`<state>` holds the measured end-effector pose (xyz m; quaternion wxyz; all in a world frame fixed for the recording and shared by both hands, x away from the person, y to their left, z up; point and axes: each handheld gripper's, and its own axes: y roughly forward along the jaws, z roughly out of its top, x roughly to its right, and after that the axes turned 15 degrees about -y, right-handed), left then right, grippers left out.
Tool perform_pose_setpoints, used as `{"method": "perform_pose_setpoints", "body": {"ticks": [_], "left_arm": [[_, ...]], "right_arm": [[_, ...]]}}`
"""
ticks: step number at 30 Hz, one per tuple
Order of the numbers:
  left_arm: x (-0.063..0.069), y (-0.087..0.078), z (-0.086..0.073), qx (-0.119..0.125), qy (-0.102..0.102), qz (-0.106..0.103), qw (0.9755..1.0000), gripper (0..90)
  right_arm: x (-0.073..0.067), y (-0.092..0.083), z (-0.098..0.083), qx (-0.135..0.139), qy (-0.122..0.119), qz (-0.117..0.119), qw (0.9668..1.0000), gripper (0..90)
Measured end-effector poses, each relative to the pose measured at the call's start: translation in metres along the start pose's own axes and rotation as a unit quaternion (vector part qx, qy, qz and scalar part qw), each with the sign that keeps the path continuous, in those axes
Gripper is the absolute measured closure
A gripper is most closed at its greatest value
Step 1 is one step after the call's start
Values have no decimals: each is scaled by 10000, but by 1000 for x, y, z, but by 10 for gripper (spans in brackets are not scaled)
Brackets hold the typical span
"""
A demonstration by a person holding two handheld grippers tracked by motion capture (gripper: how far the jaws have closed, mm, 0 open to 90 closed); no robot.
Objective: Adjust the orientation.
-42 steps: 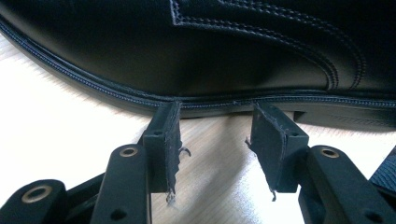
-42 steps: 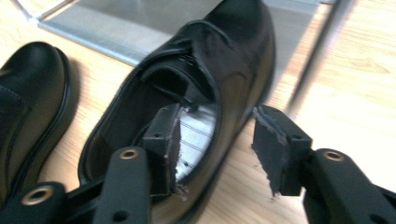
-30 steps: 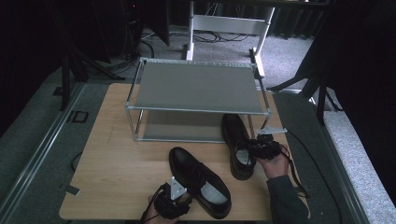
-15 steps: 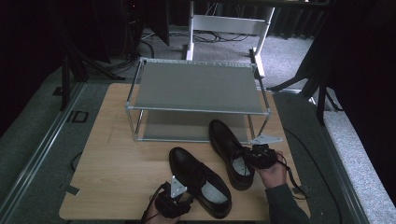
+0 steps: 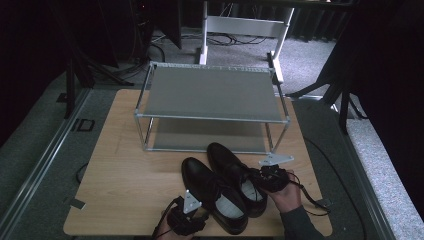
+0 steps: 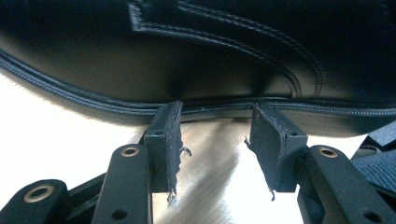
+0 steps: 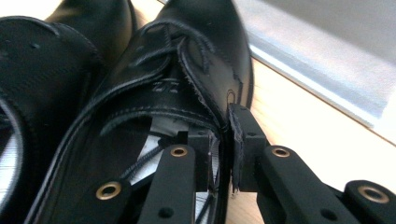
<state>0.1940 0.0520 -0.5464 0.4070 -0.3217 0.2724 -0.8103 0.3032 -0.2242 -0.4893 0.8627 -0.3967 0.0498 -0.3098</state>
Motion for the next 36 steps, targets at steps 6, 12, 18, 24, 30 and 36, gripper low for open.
{"method": "perform_pose_setpoints", "body": {"ticks": [6,12,18,24,30,36], "left_arm": [[4,0,0,-28,-9,-128,9999,558],[5,2,2,-33,-32,-165,9999,559],[11,11,9,-7,-28,-209,9998,559],[21,23,18,-43,90,-228,9997,557],[32,34,27,-140,206,-413,9988,558],[40,48,37,-207,235,-641,9975,573]], "right_arm": [[-6,0,1,-29,-15,-57,10000,803],[-3,0,3,-59,-46,-29,10000,807],[4,-3,1,-71,-58,-116,9999,809],[15,-8,-5,-73,-47,-209,9997,807],[32,-12,-11,-52,-149,-130,9998,804],[54,-14,-17,52,-49,-68,10000,786]]}}
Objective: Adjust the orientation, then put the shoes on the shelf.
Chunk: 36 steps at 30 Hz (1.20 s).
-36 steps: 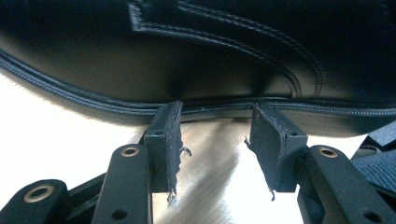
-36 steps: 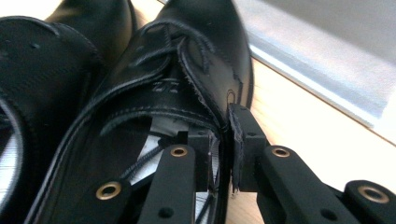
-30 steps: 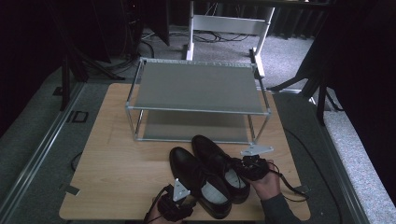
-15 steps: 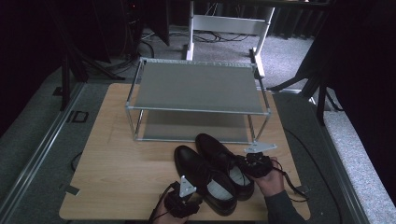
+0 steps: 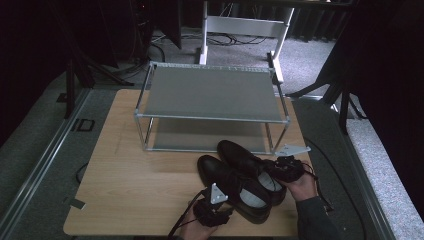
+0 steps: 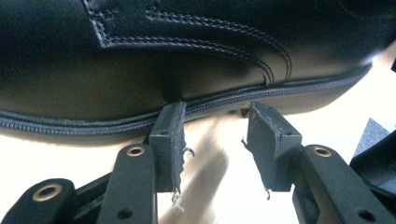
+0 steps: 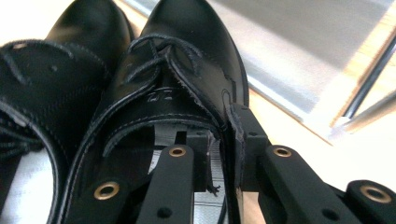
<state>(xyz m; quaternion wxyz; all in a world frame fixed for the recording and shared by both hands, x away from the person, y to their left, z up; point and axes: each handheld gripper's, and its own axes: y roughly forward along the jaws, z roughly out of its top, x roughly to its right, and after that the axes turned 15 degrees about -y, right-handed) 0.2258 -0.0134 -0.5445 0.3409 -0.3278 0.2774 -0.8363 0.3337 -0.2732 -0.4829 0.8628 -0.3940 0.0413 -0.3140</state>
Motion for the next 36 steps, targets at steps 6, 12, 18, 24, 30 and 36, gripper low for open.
{"method": "perform_pose_setpoints", "body": {"ticks": [6,12,18,24,30,36], "left_arm": [[7,12,10,-82,98,-90,9999,574],[4,12,10,-116,109,-191,9997,582],[0,-3,9,79,174,-42,9998,552],[-16,-24,10,326,57,180,9993,545],[-30,-33,10,450,-61,379,9982,542],[-38,-43,8,543,-119,513,9971,528]], "right_arm": [[20,1,-4,108,85,77,9999,770],[24,2,-6,156,132,120,9997,743],[23,1,-6,116,118,84,9998,733],[23,1,-6,110,108,77,9999,732],[23,1,-6,116,106,76,9998,732],[24,0,-7,82,142,78,9998,672]]}}
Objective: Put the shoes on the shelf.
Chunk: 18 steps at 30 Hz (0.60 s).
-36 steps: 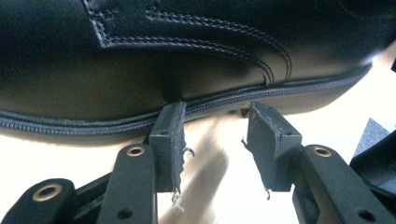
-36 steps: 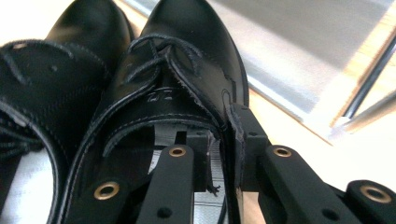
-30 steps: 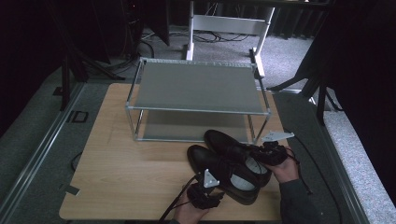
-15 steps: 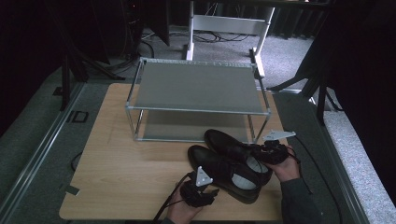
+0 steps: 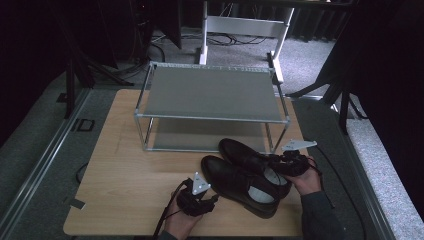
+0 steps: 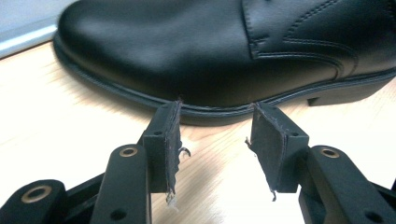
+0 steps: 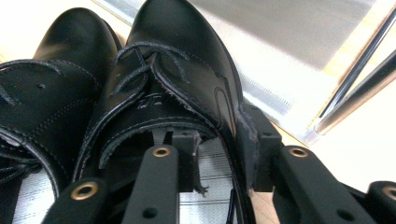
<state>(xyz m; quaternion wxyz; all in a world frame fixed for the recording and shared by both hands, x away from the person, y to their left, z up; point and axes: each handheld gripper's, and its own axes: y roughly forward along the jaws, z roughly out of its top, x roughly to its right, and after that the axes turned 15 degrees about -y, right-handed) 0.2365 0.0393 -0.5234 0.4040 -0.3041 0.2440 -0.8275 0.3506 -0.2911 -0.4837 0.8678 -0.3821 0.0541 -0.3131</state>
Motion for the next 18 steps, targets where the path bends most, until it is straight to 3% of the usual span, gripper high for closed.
{"method": "perform_pose_setpoints", "body": {"ticks": [5,18], "left_arm": [[-8,-6,-2,37,-74,92,9999,523],[-24,-14,-4,99,-202,294,9993,519]], "right_arm": [[-1,-5,-2,-20,9,-6,10000,620],[-4,-30,0,-120,7,-75,9999,593]]}}
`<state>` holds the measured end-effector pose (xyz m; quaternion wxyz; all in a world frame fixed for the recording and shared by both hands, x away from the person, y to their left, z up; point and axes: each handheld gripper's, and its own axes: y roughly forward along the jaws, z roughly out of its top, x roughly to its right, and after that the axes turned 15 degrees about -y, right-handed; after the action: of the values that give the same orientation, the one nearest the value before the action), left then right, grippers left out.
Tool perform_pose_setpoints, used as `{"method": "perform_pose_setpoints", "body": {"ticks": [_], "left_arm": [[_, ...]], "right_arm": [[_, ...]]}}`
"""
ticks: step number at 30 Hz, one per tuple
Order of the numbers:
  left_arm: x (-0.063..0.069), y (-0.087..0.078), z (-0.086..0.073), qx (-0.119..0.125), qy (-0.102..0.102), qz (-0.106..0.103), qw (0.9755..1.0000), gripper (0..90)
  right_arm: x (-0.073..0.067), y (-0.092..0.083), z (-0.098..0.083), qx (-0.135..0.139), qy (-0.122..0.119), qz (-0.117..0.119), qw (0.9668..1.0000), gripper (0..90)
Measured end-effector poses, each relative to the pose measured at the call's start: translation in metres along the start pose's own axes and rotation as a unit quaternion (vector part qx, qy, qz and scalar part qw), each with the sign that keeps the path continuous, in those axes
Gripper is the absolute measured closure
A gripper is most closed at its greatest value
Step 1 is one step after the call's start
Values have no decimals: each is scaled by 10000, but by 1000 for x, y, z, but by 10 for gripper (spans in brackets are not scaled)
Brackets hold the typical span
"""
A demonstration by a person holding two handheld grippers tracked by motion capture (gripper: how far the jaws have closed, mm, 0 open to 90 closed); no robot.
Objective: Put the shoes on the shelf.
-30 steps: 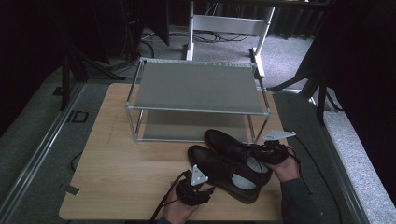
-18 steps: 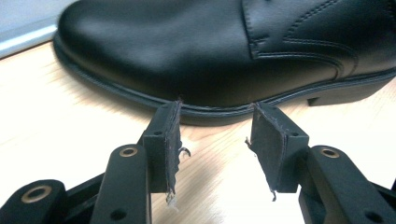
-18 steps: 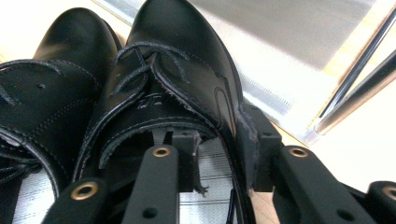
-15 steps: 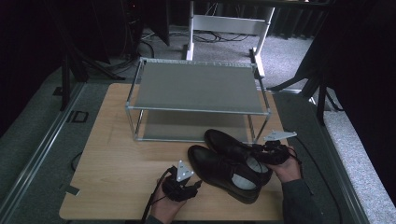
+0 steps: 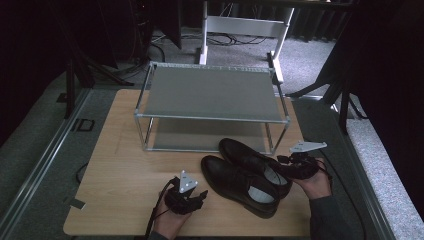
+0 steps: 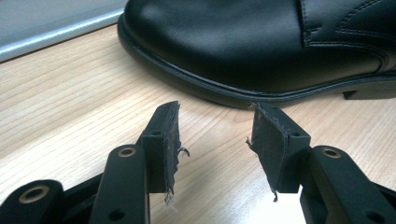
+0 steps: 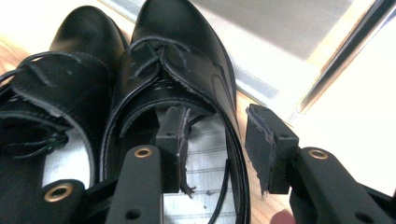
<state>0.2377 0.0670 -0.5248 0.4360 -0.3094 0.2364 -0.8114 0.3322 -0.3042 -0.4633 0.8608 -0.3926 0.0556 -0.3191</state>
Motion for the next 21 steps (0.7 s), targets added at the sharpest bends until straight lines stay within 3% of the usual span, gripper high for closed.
{"method": "perform_pose_setpoints", "body": {"ticks": [9,16,21], "left_arm": [[-5,-2,0,8,-66,82,9999,518],[-5,-1,-1,-6,-74,86,9999,518],[-5,-1,-1,-8,-67,91,9999,518]], "right_arm": [[-9,-18,1,-8,111,84,9999,631],[-20,-21,0,-118,31,162,9998,637],[-25,-23,-1,-153,117,203,9996,612]]}}
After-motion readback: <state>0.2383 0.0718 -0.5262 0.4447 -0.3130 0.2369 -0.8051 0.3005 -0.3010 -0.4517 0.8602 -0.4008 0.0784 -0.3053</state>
